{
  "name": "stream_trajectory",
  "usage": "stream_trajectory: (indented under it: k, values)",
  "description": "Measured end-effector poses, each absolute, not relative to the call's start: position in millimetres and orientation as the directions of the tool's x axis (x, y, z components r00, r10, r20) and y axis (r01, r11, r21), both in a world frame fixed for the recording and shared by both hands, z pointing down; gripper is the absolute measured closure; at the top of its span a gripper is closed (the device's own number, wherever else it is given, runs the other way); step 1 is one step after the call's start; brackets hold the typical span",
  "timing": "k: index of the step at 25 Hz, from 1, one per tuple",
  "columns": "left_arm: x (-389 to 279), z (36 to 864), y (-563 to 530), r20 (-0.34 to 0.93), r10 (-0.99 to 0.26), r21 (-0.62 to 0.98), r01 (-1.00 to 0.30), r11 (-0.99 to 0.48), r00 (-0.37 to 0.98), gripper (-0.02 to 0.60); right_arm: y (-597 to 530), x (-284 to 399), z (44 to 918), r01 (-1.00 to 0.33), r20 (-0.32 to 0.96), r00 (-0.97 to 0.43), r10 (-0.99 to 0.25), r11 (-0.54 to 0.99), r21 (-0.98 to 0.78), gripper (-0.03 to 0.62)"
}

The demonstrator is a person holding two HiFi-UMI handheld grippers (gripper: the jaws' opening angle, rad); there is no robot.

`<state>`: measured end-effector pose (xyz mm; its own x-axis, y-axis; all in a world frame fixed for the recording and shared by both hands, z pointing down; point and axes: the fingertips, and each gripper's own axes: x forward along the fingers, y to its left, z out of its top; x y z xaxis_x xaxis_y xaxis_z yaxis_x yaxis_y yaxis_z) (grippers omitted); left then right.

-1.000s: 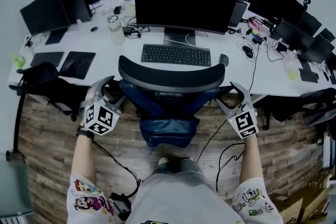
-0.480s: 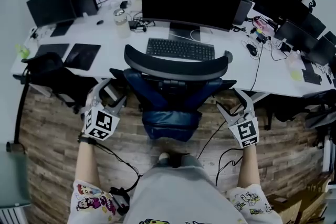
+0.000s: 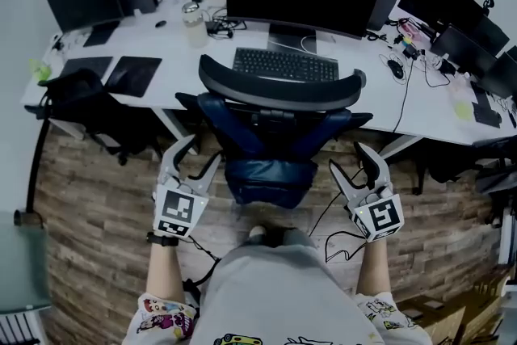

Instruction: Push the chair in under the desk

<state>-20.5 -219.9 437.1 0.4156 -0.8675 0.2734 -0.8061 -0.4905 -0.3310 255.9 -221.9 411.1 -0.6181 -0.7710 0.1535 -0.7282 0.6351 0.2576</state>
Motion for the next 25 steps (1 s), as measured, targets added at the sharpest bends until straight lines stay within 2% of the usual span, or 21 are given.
stream_trajectory:
  k: [6,15,22,25]
  values:
    - [8,451,-198,0.310,-0.843,-0.199,-0.837,-0.510,0.439,0.406,-200,234,413,-0.735,0.143,-0.646,-0.750,0.662,0.149,0.376]
    - [32,464,-170,0.327,-0.817,-0.030,-0.859,-0.511,0.475,0.477,-172,221,440,-0.765,0.167,-0.637,-0.753,0.644,-0.014,0.520]
    - [34,475,-158,0.346,-0.809,0.039,-0.869,-0.493,0.475,0.571,-162,223,458,-0.788,0.208,-0.612,-0.764,0.612,-0.071,0.589]
    - [38,481,-154,0.351,-0.801,0.059,-0.865,-0.498,0.484,0.571,-158,225,464,-0.793,0.220,-0.603,-0.766,0.607,-0.060,0.592]
